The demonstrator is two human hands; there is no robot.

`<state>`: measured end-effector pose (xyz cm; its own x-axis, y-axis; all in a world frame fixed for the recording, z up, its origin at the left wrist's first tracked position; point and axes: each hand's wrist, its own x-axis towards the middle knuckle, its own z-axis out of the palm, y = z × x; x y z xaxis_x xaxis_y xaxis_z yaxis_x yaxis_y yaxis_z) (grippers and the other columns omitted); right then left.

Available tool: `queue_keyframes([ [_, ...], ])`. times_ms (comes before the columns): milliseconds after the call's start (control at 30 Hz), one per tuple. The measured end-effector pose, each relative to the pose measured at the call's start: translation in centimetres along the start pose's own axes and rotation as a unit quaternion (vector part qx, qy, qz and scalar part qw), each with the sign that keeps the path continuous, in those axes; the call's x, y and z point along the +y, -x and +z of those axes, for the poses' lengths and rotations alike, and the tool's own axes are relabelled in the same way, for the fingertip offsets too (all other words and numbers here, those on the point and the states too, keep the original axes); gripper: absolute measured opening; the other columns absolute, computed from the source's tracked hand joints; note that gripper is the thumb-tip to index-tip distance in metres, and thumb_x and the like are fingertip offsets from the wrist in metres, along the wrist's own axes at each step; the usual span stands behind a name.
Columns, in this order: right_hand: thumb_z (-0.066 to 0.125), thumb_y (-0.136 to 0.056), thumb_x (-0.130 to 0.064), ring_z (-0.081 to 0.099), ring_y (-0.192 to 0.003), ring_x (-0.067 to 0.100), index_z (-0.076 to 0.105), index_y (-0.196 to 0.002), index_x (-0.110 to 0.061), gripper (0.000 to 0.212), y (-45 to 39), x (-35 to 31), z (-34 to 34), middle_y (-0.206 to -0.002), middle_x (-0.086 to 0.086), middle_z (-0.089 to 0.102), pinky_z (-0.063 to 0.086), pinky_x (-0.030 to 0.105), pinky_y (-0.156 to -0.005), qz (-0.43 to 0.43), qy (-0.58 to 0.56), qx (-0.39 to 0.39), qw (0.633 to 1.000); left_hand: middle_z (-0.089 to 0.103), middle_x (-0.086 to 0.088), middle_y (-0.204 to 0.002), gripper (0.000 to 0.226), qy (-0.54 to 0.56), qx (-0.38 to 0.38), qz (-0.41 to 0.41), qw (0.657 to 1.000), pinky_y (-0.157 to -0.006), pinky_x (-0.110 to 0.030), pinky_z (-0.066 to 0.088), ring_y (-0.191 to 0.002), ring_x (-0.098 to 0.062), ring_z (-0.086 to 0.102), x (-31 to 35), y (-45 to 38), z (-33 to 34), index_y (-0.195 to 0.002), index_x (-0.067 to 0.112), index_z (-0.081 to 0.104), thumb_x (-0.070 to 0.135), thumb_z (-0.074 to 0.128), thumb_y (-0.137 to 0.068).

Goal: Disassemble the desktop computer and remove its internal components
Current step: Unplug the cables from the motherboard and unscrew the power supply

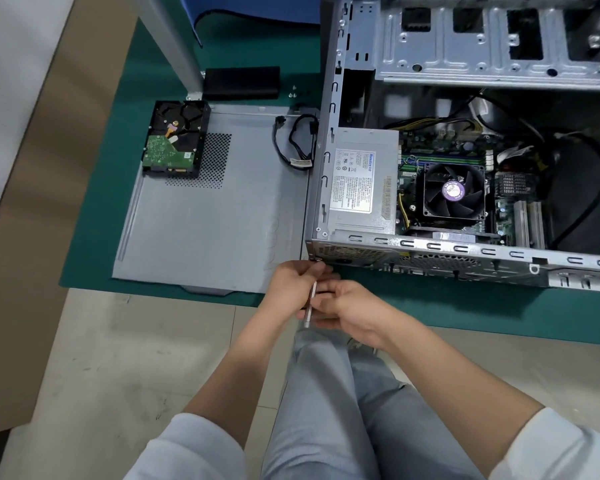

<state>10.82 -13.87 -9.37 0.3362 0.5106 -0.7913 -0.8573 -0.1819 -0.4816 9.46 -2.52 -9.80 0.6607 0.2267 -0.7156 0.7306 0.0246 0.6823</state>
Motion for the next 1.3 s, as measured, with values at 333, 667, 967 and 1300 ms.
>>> queue_keyframes([
  [333,0.063,-0.088,-0.001,0.057,-0.066,0.013,0.058,-0.080,-0.010,0.012,-0.2,0.7,0.5,-0.074,0.003,0.061,0.055,0.024,-0.057,-0.021,0.002,0.086,0.996,0.073,0.004,-0.084,0.022,-0.050,0.076,0.008,0.996,-0.072,-0.019,0.054,-0.080,-0.006,0.068,-0.1,0.1,-0.9,-0.087,0.019,0.072,0.028,0.082,-0.070],
  [667,0.043,-0.096,0.006,0.069,-0.070,0.021,0.061,-0.092,-0.006,0.022,0.1,1.0,0.0,-0.079,0.008,0.071,0.056,0.034,-0.075,0.017,-0.073,-0.002,0.997,0.071,-0.006,-0.082,0.010,0.030,0.032,-0.033,0.998,-0.049,-0.014,0.050,-0.054,-0.003,0.065,0.8,0.7,-0.2,-0.094,0.004,0.068,0.010,0.060,-0.092],
  [967,0.065,-0.084,0.003,0.058,-0.056,0.016,0.055,-0.085,-0.008,0.015,0.2,1.1,0.6,-0.073,0.006,0.058,0.053,0.025,-0.056,-0.008,-0.037,0.085,0.996,0.072,0.002,-0.079,0.018,-0.088,0.083,0.004,0.993,-0.071,-0.021,0.054,-0.074,-0.010,0.069,0.7,0.2,-0.4,-0.070,0.025,0.066,0.026,0.083,-0.069],
  [1300,0.052,-0.091,0.007,0.068,-0.058,0.015,0.061,-0.086,-0.005,0.016,0.4,0.5,0.1,-0.075,0.007,0.068,0.057,0.029,-0.061,-0.011,-0.053,0.062,0.997,0.073,-0.007,-0.093,0.008,0.029,0.021,-0.046,0.998,-0.060,-0.021,0.055,-0.071,-0.013,0.068,1.0,0.9,-0.1,-0.086,0.012,0.069,0.015,0.063,-0.090],
])
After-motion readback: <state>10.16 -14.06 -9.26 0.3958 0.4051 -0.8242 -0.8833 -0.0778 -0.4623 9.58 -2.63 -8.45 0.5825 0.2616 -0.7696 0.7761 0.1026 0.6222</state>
